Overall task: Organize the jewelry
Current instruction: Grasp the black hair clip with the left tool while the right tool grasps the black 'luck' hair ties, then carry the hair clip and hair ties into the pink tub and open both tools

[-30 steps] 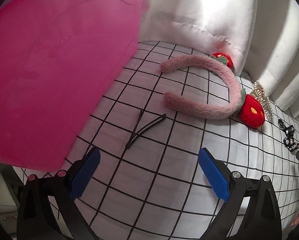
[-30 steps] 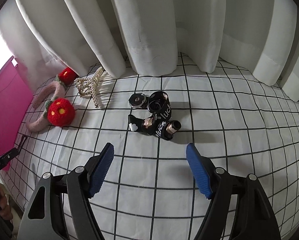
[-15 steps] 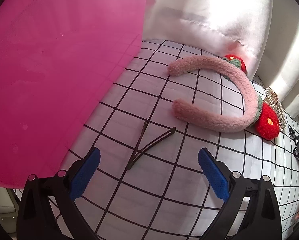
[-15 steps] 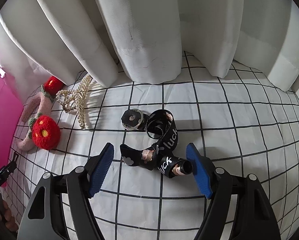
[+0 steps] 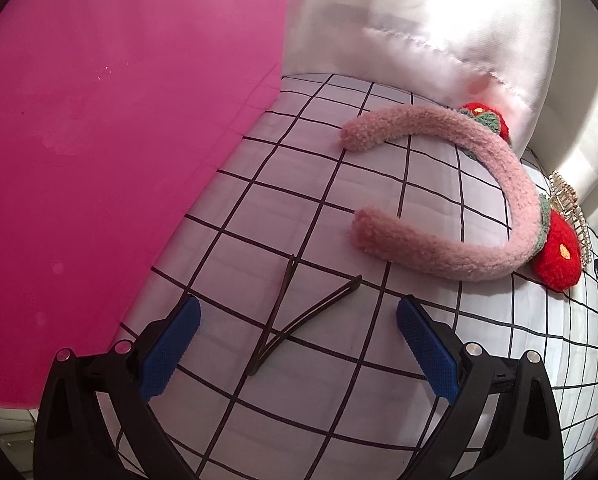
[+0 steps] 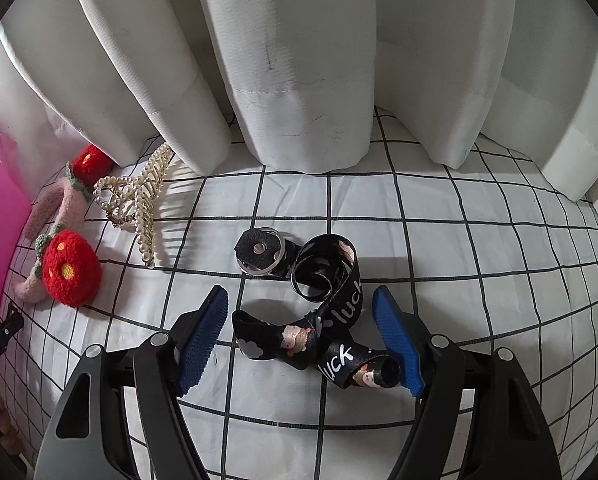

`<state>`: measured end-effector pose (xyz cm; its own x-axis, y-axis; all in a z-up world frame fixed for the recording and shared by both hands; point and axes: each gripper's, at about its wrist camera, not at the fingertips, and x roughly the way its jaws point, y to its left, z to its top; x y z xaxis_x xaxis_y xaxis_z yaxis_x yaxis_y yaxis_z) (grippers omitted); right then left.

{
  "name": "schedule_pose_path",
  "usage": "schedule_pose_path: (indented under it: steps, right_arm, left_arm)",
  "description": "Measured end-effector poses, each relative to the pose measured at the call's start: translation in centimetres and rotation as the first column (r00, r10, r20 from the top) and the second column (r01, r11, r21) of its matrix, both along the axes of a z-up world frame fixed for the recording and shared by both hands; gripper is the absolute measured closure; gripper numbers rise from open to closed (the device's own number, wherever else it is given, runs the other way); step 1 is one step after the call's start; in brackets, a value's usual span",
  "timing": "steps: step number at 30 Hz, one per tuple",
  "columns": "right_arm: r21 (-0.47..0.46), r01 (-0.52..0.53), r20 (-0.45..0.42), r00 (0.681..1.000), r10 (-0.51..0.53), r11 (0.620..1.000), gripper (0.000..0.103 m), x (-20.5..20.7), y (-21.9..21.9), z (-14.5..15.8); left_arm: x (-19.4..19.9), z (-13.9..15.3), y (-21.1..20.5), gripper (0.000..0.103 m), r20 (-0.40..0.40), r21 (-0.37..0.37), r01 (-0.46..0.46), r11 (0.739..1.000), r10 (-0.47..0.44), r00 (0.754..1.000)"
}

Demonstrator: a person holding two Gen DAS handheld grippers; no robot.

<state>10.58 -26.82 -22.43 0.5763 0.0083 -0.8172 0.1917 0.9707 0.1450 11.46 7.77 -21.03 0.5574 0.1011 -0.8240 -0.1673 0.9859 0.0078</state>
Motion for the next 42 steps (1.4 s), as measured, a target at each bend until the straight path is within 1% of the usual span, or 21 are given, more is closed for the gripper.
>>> schedule_pose_path:
  steps: [5,8,9,10,11,14,15,17,18,19,20,21,23,26,34,37,42]
  right_arm:
    - [-0.074,-0.027,-0.005,1.000,0.026,0.997,0.032,0.5,0.9,-0.3]
    - [-0.077,-0.026,0.006,1.000,0.027,0.997,0.032,0.6,1.1,-0.4]
    - [-0.081,-0.028,0.009,1.000,0.028,0.996,0.032,0.7,1.2,-0.5]
    - [-0.080,-0.028,0.013,0.999,0.029,0.996,0.034,0.8,1.2,-0.4]
    - [-0.084,-0.031,0.018,0.999,0.032,0.996,0.041,0.8,1.3,-0.4]
    - [-0.094,-0.049,0.026,0.998,0.051,0.994,0.052,0.8,2.0,-0.2]
    - [-0.095,-0.051,0.029,0.998,0.054,0.994,0.053,0.5,2.1,-0.1]
    - [-0.096,-0.054,0.034,0.998,0.058,0.994,0.059,0.1,2.9,-0.1]
    - [-0.097,-0.056,0.036,0.998,0.060,0.994,0.061,-0.2,3.0,0.0]
    - [-0.100,-0.058,0.039,0.997,0.062,0.993,0.069,-0.2,3.3,0.0]
    - [-0.102,-0.060,0.040,0.997,0.064,0.993,0.074,-0.4,3.6,0.1]
    - [-0.102,-0.062,0.042,0.997,0.066,0.993,0.076,-0.5,4.1,-0.1]
    - [-0.093,-0.067,0.046,0.996,0.071,0.993,0.079,-0.9,4.5,-0.2]
    - [-0.053,-0.066,0.062,0.996,0.070,0.996,0.084,-2.0,4.2,-0.1]
    - [-0.011,-0.077,0.099,0.992,0.078,0.997,0.084,-5.4,4.9,1.1]
    - [0.004,-0.083,0.106,0.991,0.082,0.997,0.084,-6.7,5.4,2.0]
    - [0.008,-0.109,0.110,0.988,0.108,0.994,0.084,-7.6,4.0,4.2]
  left_arm:
    - [-0.1,-0.1,-0.4,0.008,0.034,0.005,0.000,1.000,0.000,0.999]
    - [-0.4,0.0,-0.9,0.017,0.049,0.010,0.016,1.000,-0.016,0.999]
    - [-0.5,0.1,-1.1,0.022,0.053,0.012,0.024,1.000,-0.025,0.998]
    - [-0.8,0.2,-1.3,0.027,0.057,0.016,0.033,0.999,-0.034,0.998]
    - [-0.8,0.3,-1.5,0.029,0.061,0.018,0.042,0.999,-0.043,0.997]
    - [-1.0,0.3,-1.8,0.038,0.068,0.019,0.055,0.998,-0.057,0.996]
    - [-1.1,0.4,-2.0,0.042,0.070,0.020,0.060,0.998,-0.061,0.996]
    - [-1.2,0.5,-2.4,0.051,0.073,0.021,0.072,0.997,-0.073,0.995]
    - [-1.2,0.5,-2.6,0.060,0.074,0.023,0.078,0.997,-0.080,0.994]
    - [-1.3,0.6,-2.9,0.071,0.074,0.027,0.086,0.996,-0.088,0.993]
    - [-1.3,0.6,-3.2,0.077,0.073,0.030,0.095,0.995,-0.097,0.993]
    - [-1.2,0.6,-3.4,0.085,0.071,0.034,0.101,0.994,-0.103,0.992]
    - [-1.4,0.6,-3.5,0.087,0.071,0.032,0.101,0.994,-0.104,0.992]
    - [-1.6,0.7,-3.1,0.090,0.070,-0.001,0.115,0.993,-0.114,0.991]
    - [-3.7,2.2,-3.3,0.090,0.091,-0.017,0.125,0.992,-0.123,0.988]
    - [-4.7,3.3,-3.9,0.090,0.103,-0.015,0.149,0.989,-0.146,0.984]
    - [-6.4,5.8,-5.0,0.090,0.131,0.008,0.188,0.982,-0.188,0.973]
